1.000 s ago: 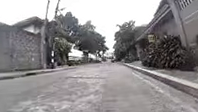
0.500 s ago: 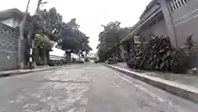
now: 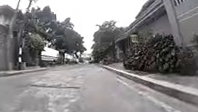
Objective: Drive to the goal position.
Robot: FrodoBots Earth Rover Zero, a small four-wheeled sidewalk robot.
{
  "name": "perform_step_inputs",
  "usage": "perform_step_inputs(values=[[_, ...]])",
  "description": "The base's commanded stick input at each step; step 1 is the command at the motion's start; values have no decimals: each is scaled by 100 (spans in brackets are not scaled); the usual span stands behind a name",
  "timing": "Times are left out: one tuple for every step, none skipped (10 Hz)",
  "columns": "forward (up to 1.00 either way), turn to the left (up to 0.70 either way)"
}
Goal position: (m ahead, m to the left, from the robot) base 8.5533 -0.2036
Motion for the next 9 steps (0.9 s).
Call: perform_step_inputs(values=[[100, 0], [100, 0], [100, 0], [100, 0], [100, 0], [100, 0], [100, 0], [100, 0], [100, 0]])
